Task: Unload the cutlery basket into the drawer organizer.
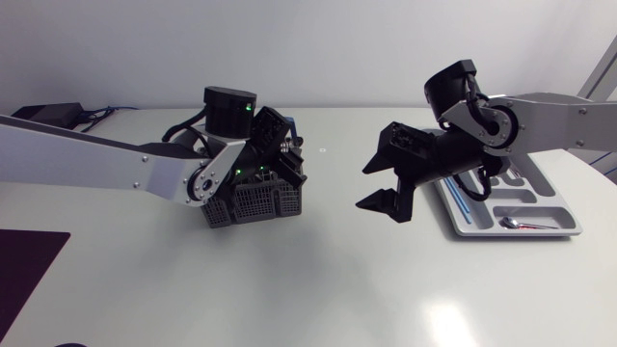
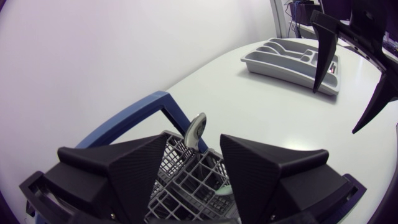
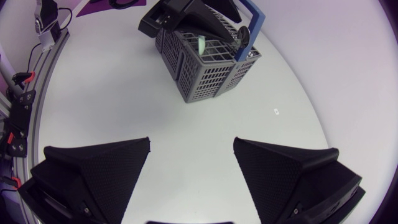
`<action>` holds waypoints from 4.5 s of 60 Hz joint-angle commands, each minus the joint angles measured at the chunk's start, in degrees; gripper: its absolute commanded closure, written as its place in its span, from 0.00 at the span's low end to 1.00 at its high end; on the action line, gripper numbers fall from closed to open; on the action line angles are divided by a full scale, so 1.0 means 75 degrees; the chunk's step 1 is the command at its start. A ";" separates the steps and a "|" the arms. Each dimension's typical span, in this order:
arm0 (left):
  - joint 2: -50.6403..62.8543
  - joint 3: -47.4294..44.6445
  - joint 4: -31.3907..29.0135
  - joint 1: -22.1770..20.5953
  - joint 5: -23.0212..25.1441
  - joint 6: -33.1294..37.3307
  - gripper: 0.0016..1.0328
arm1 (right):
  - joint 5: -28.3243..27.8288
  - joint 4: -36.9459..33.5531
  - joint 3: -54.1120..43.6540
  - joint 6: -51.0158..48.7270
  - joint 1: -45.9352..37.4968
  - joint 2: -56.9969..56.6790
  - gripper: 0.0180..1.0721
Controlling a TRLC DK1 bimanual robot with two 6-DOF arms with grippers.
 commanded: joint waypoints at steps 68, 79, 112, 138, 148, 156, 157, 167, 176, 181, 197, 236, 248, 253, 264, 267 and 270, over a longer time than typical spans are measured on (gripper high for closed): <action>0.0585 0.0383 0.0573 0.0076 0.0034 0.0400 0.77 | -0.0117 0.0171 -0.0337 0.0041 0.0005 0.0088 0.08; 0.0597 0.0453 0.0597 0.0076 0.0034 0.0400 0.78 | -0.0117 0.0171 -0.0337 0.0041 0.0016 0.0076 0.08; 0.0644 0.0476 0.0585 0.0052 0.0139 0.0423 0.96 | -0.0070 0.0171 -0.0337 0.0064 0.0098 0.0146 0.08; 0.0409 0.0336 0.0608 0.0088 0.0151 0.0411 0.96 | -0.0070 0.0171 -0.0384 0.0088 0.0145 0.0134 0.08; 0.0304 0.0312 0.0644 0.0088 0.0151 0.0388 0.96 | -0.0059 0.0171 -0.0442 0.0099 0.0192 0.0134 0.08; 0.0116 0.0312 0.0655 0.0041 0.0139 0.0341 0.96 | -0.0047 0.0171 -0.0454 0.0099 0.0239 0.0134 0.08; 0.0104 0.0312 0.0655 0.0041 0.0139 0.0341 0.96 | -0.0047 0.0171 -0.0454 0.0099 0.0239 0.0134 0.08; -0.0060 0.0312 0.0655 -0.0006 0.0139 0.0329 0.96 | -0.0047 0.0183 -0.0477 0.0111 0.0286 0.0134 0.08; -0.0317 0.0336 0.0632 -0.0041 0.0139 0.0329 0.96 | -0.0047 0.0195 -0.0477 0.0123 0.0286 0.0123 0.08; -0.0470 0.0371 0.0608 -0.0088 0.0139 0.0329 0.96 | -0.0047 0.0195 -0.0489 0.0123 0.0286 0.0123 0.08; -0.0763 0.0289 0.0585 -0.0194 0.0116 0.0329 0.96 | -0.0070 0.0288 -0.0571 0.0135 0.0333 0.0099 0.08; -0.1536 0.0242 -0.0798 -0.0545 -0.0060 -0.2225 0.97 | -0.0129 0.0757 -0.0477 0.1658 0.0333 -0.0686 0.06; -0.1560 0.0687 -0.1630 -0.0545 0.0022 -0.3831 0.97 | -0.0129 0.1015 -0.0536 0.2877 0.0298 -0.0932 0.06; -0.1642 0.0734 -0.1735 -0.0627 0.0104 -0.4171 0.97 | -0.0129 0.1038 -0.0559 0.3099 0.0391 -0.0967 0.06; -0.1653 0.0945 -0.2052 -0.0744 0.0303 -0.5038 0.97 | 0.0117 0.1472 -0.0630 0.3627 0.0649 -0.1061 0.07; -0.1653 0.1004 -0.2181 -0.0791 0.0397 -0.5225 0.97 | 0.0246 0.1648 -0.0641 0.3756 0.0743 -0.1061 0.10; -0.1653 0.1039 -0.2227 -0.0791 0.0456 -0.5401 0.97 | 0.0375 0.1812 -0.0665 0.3873 0.0837 -0.1061 0.11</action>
